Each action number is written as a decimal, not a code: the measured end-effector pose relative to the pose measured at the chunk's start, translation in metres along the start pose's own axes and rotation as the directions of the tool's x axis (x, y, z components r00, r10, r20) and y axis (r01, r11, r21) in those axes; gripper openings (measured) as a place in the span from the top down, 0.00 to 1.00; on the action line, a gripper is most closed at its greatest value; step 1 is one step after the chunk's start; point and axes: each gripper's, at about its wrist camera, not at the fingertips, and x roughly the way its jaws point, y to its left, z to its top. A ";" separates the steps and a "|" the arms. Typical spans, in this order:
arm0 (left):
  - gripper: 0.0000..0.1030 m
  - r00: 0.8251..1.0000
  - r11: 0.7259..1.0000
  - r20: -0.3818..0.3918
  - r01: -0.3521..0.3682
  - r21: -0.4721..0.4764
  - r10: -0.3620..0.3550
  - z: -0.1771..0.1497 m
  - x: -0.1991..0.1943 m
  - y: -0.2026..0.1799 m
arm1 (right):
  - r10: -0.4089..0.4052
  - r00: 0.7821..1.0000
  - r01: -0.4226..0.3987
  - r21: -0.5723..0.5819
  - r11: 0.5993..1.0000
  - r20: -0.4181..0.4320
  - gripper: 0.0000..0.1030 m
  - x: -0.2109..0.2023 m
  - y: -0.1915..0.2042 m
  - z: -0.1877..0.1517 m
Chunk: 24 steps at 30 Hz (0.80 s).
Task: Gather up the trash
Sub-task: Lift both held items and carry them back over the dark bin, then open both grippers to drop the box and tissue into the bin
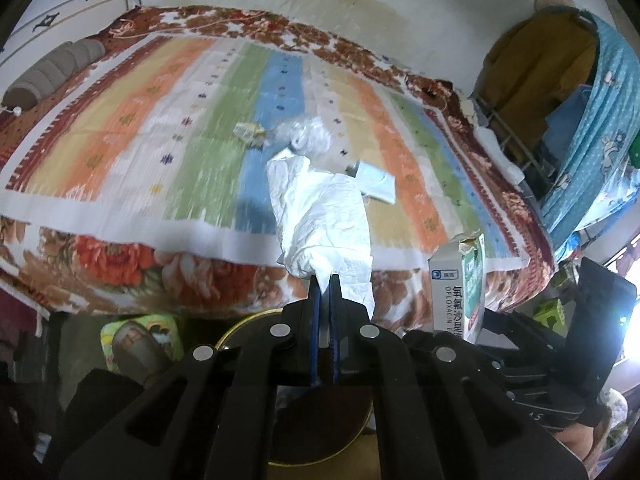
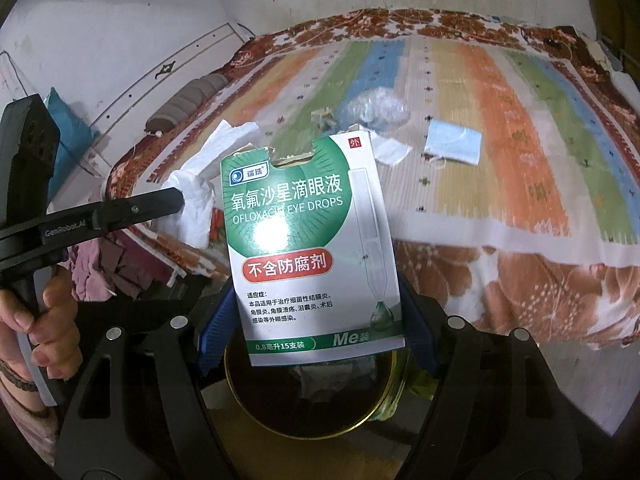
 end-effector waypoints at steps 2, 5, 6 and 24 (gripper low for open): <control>0.97 1.000 1.000 -0.015 -0.011 -0.014 0.011 -0.007 0.002 0.002 | -0.002 1.000 0.002 0.006 1.000 -0.014 0.33 0.004 0.000 -0.006; 0.97 0.998 0.999 -0.050 -0.027 -0.038 0.026 -0.021 0.008 0.006 | -0.003 0.999 0.003 0.010 1.000 -0.047 0.33 0.013 0.002 -0.018; 0.97 0.998 0.998 -0.060 -0.038 -0.041 0.035 -0.025 0.010 0.007 | -0.004 0.998 0.005 0.009 1.000 -0.055 0.33 0.015 0.003 -0.020; 0.97 0.946 0.970 -0.224 -0.244 -0.016 0.234 -0.064 0.055 0.013 | -0.073 0.969 0.089 0.057 0.994 -0.237 0.32 0.071 -0.006 -0.057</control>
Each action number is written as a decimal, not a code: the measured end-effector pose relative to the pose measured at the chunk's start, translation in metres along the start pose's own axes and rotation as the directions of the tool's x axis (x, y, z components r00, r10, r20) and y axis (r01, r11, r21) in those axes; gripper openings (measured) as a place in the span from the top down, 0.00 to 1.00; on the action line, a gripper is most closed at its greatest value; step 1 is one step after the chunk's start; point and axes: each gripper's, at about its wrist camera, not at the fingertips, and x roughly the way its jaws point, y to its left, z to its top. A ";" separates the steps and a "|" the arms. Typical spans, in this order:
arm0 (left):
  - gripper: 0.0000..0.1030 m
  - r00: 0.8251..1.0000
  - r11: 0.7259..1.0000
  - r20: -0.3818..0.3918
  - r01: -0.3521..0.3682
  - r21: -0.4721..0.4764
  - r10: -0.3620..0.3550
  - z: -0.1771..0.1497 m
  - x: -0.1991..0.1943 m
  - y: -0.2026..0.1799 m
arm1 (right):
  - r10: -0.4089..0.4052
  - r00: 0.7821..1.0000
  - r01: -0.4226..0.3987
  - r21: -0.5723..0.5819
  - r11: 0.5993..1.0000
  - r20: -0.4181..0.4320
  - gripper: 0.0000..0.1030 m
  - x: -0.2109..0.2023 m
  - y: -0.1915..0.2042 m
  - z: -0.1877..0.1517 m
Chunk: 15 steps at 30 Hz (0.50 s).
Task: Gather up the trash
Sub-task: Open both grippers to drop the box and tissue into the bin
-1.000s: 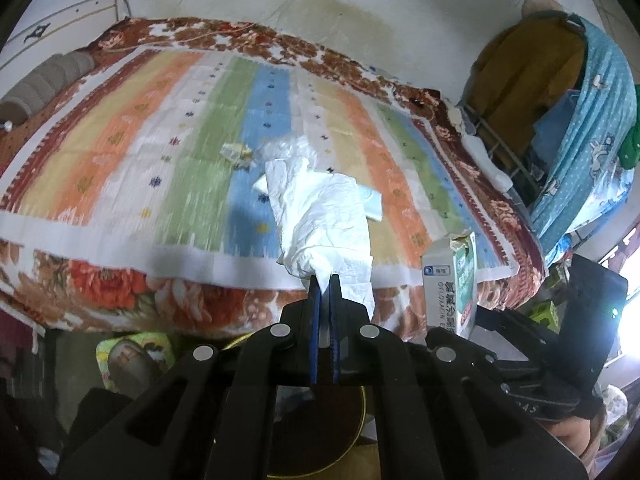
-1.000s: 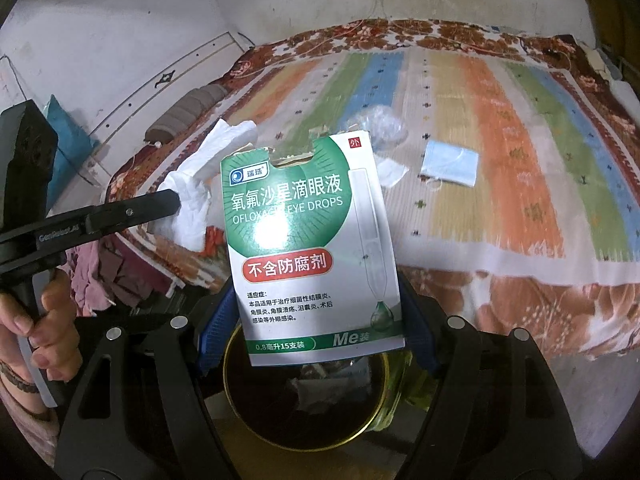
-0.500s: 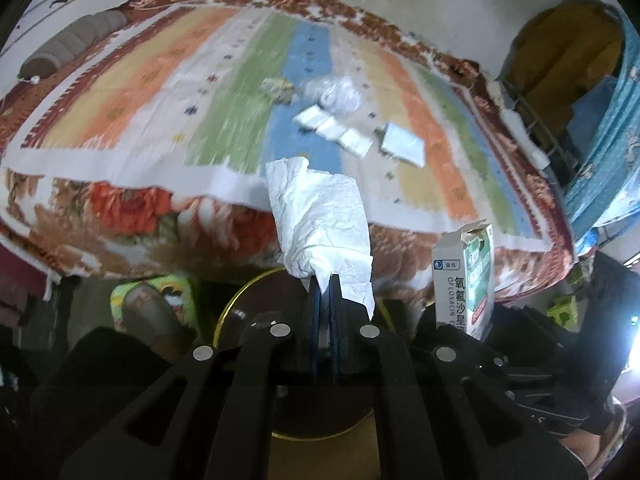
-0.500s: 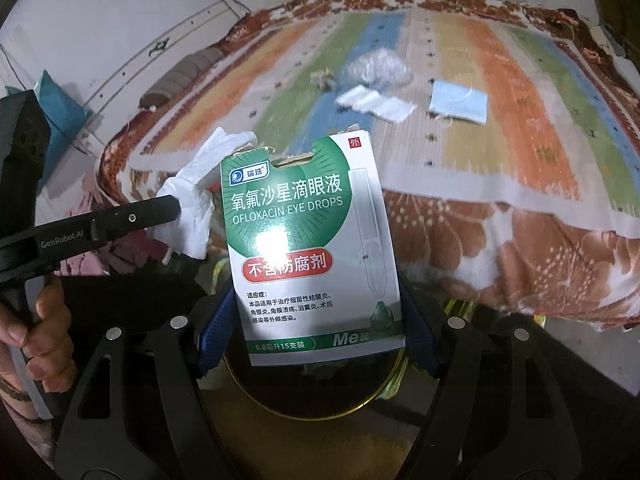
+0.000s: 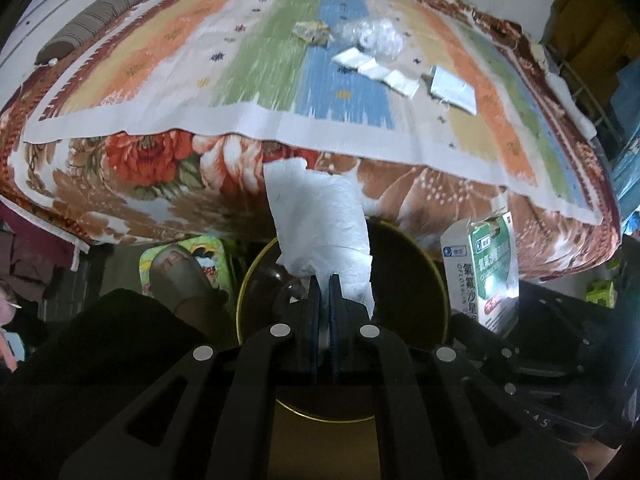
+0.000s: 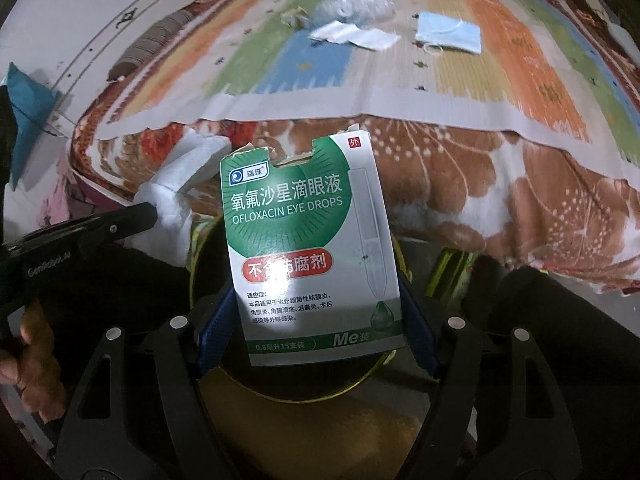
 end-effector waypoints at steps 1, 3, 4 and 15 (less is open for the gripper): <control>0.97 1.000 1.000 -0.007 -0.016 0.007 0.016 -0.001 0.003 -0.001 | -0.006 1.000 0.006 0.004 1.000 -0.008 0.32 0.003 -0.001 -0.001; 0.97 0.999 0.999 -0.015 -0.031 0.016 0.031 -0.002 0.006 -0.002 | -0.014 1.000 0.014 0.013 1.000 -0.023 0.32 0.008 -0.004 0.000; 0.97 0.999 0.999 -0.024 -0.033 0.021 0.034 -0.003 0.009 -0.004 | -0.014 0.999 0.015 0.020 1.000 -0.036 0.32 0.012 -0.005 -0.001; 0.46 0.998 0.999 -0.044 -0.036 -0.016 0.036 -0.003 0.017 0.002 | 0.029 0.996 -0.023 0.069 0.997 -0.082 0.20 0.035 -0.008 -0.002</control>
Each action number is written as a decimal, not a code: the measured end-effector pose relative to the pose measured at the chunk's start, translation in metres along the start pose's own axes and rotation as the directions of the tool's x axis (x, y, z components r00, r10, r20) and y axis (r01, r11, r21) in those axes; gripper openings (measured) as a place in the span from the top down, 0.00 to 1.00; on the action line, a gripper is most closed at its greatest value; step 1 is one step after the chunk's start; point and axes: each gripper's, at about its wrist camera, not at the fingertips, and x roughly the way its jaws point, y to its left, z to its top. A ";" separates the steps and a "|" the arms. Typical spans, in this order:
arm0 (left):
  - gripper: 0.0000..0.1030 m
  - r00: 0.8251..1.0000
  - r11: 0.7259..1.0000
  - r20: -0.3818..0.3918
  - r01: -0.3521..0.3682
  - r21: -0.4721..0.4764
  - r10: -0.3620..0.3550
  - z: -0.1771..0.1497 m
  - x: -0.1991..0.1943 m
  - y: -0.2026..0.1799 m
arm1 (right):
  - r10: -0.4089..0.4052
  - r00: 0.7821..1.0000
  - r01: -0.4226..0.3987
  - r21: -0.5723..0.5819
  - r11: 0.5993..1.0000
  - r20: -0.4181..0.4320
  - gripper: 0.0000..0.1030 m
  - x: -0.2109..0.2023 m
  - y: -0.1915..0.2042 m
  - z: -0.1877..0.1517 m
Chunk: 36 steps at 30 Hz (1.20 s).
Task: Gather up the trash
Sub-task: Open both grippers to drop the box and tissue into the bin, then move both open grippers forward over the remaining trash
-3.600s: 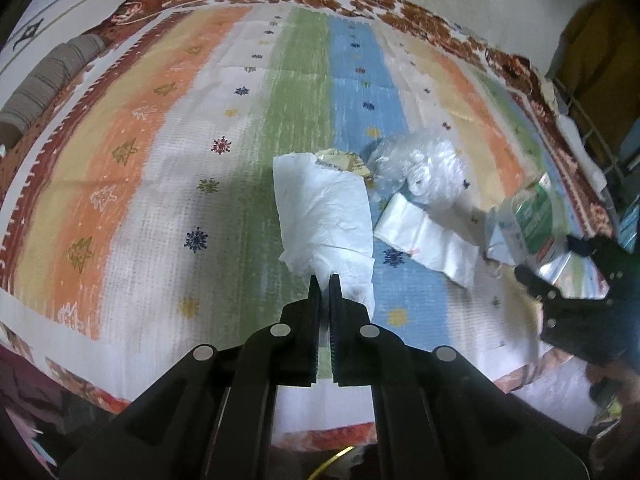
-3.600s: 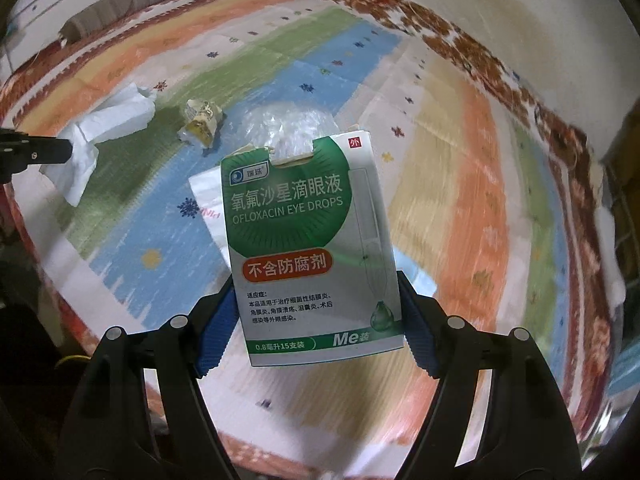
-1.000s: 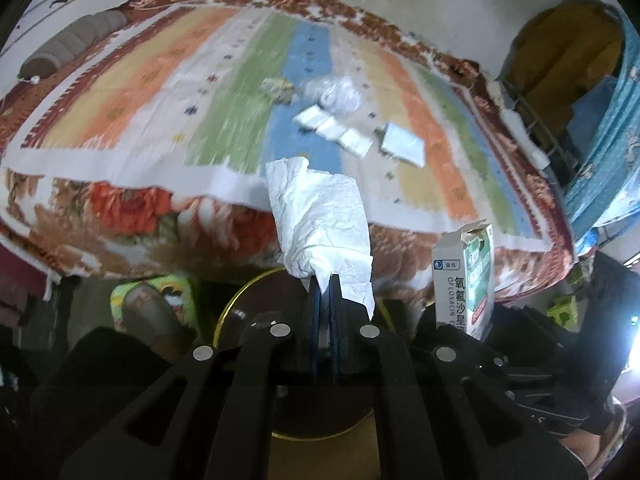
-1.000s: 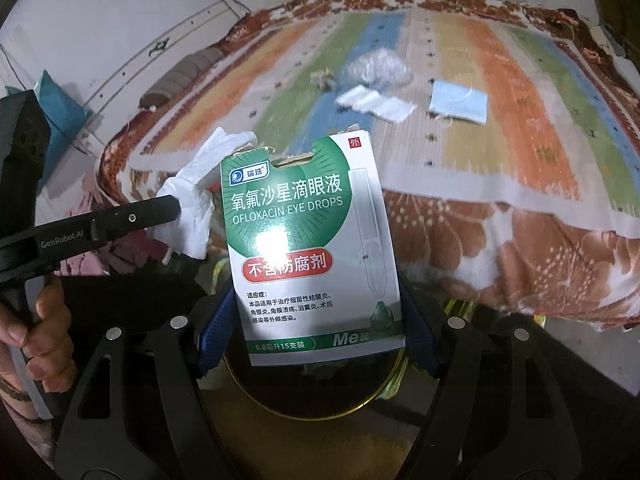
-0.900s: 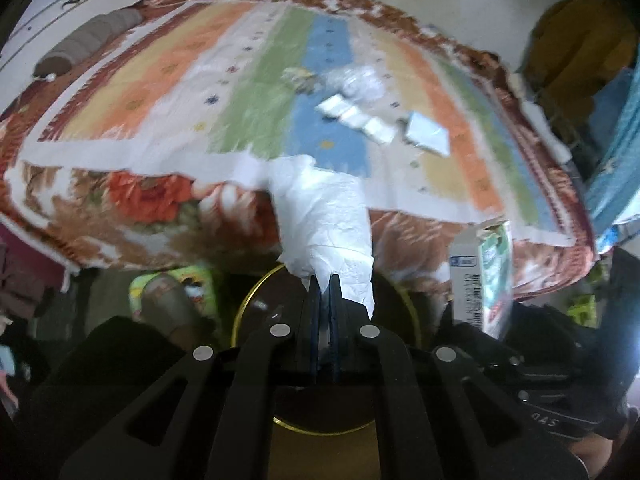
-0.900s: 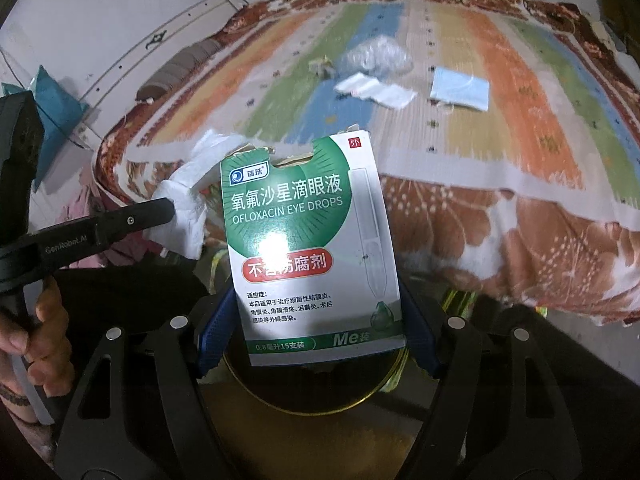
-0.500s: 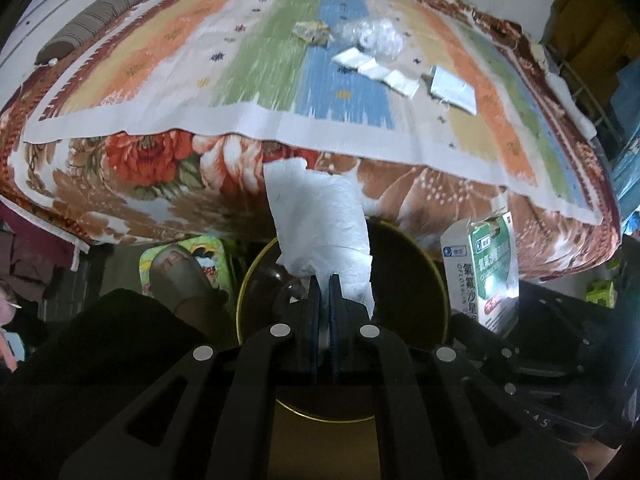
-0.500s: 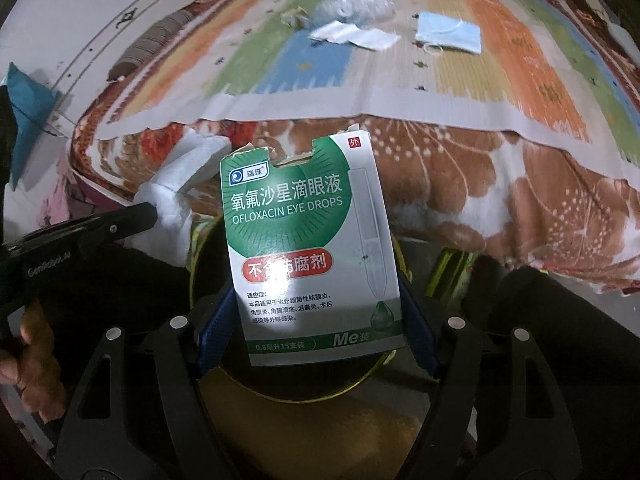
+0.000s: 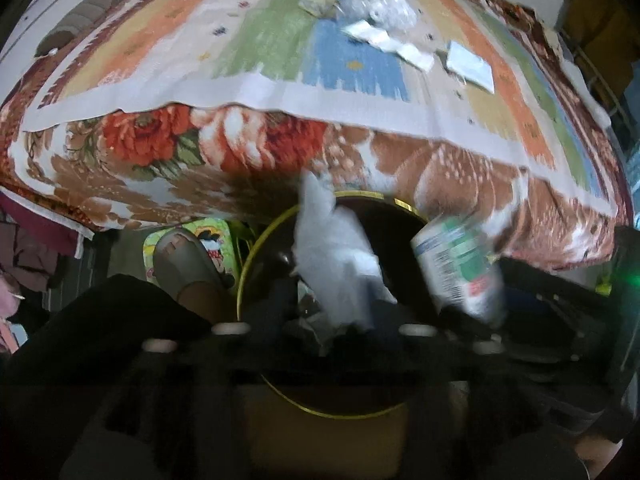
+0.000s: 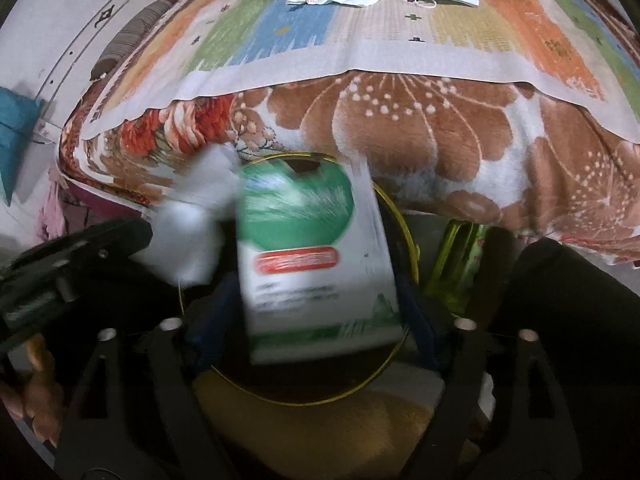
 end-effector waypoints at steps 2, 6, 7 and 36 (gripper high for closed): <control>0.46 1.000 1.000 0.019 -0.001 -0.023 0.001 0.003 -0.004 0.004 | 0.005 1.000 -0.005 0.001 1.000 0.002 0.20 0.000 0.001 0.001; 0.46 1.000 0.999 0.022 0.007 -0.034 -0.006 0.004 -0.005 0.006 | 0.002 1.000 -0.002 0.002 1.000 0.010 0.20 -0.003 0.000 0.001; 0.46 1.000 0.999 0.027 0.008 -0.032 -0.007 0.004 -0.006 0.005 | -0.004 1.000 0.004 0.002 1.000 0.012 0.20 -0.004 0.000 0.000; 0.06 0.953 0.995 0.297 0.076 -0.062 -0.054 0.078 -0.064 0.023 | -0.063 0.964 0.087 -0.083 0.993 0.260 0.09 -0.102 -0.002 0.062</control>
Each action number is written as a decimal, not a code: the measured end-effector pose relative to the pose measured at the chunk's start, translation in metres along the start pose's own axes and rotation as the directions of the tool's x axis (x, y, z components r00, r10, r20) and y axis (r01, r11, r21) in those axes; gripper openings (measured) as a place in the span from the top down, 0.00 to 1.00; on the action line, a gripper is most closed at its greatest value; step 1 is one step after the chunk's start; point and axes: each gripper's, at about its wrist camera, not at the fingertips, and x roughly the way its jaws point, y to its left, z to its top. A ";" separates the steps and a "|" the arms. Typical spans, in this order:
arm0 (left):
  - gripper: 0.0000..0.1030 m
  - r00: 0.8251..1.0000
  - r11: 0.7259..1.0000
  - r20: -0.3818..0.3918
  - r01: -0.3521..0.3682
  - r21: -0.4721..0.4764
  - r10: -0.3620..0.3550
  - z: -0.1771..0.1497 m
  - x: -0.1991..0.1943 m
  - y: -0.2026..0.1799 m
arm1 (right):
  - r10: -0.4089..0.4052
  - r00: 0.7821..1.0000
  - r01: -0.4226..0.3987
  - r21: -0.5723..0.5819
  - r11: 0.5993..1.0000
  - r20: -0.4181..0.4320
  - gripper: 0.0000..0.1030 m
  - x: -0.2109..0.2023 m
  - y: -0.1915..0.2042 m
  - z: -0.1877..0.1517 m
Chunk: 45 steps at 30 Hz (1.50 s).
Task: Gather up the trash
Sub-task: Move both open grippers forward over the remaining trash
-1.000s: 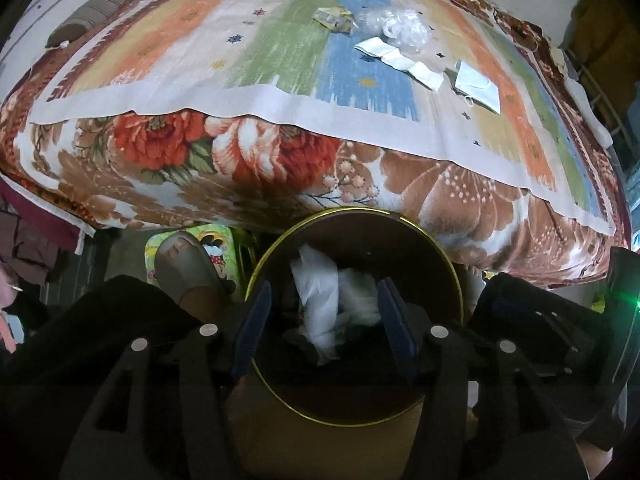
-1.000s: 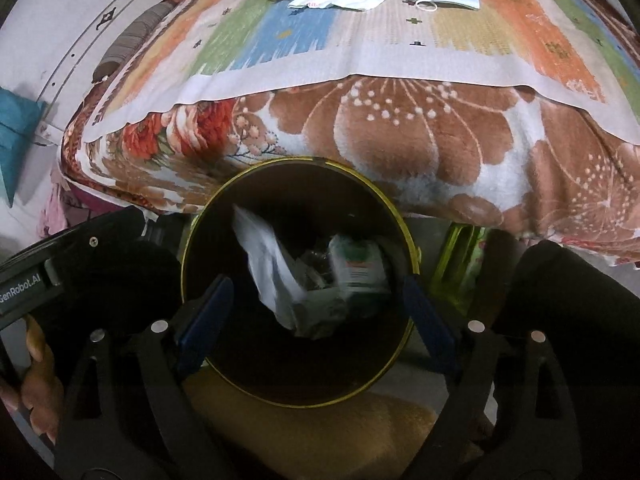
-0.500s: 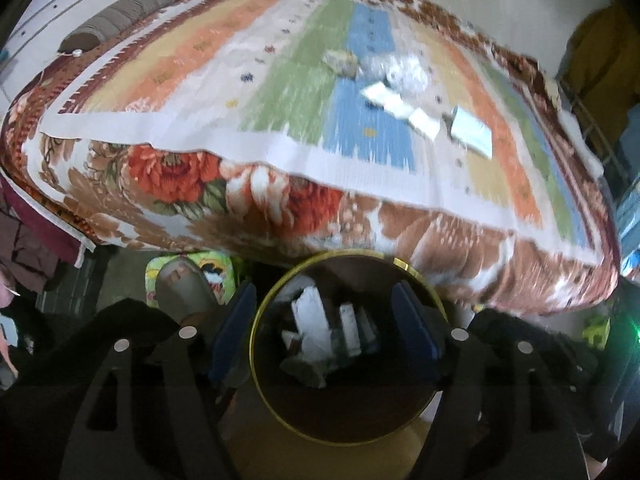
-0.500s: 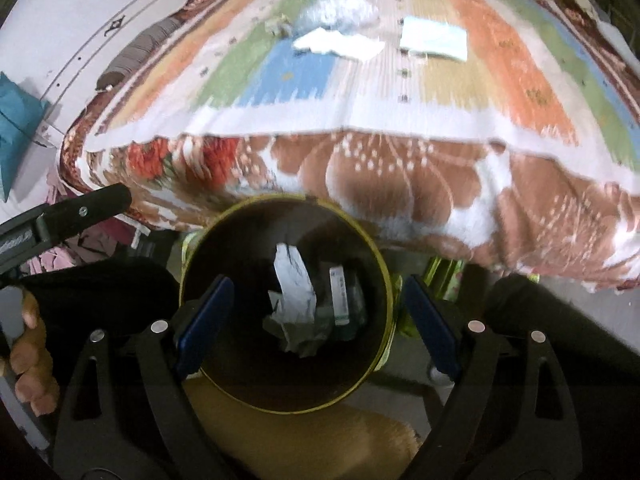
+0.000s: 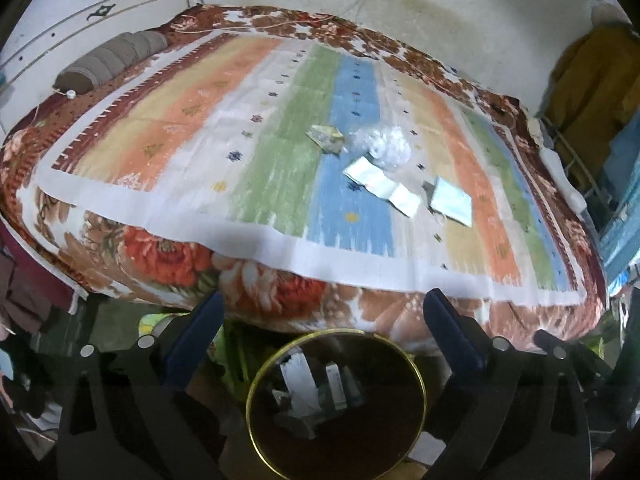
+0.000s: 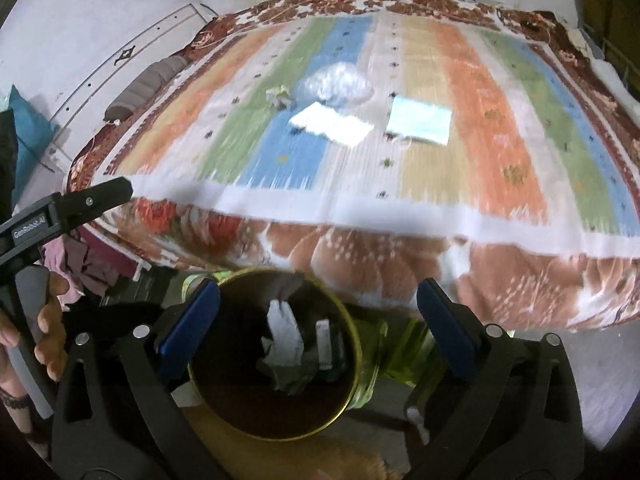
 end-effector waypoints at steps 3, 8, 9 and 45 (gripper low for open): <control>0.06 0.999 0.999 0.024 -0.041 0.020 0.041 0.015 0.004 0.002 | -0.040 0.999 0.040 -0.015 0.999 0.030 0.09 -0.005 -0.009 0.018; 0.06 0.998 0.998 0.040 -0.042 0.036 0.041 0.034 0.009 0.001 | -0.083 0.996 0.086 -0.095 0.992 0.042 0.09 0.000 -0.012 0.039; 0.06 0.998 0.998 0.043 -0.040 0.038 0.039 0.037 0.010 0.000 | -0.084 0.996 0.088 -0.102 0.991 0.041 0.09 0.001 -0.012 0.041; 0.07 0.999 0.993 0.033 0.015 0.120 -0.019 0.111 0.116 -0.017 | -0.013 0.999 0.018 -0.158 0.987 0.033 0.09 0.100 -0.009 0.119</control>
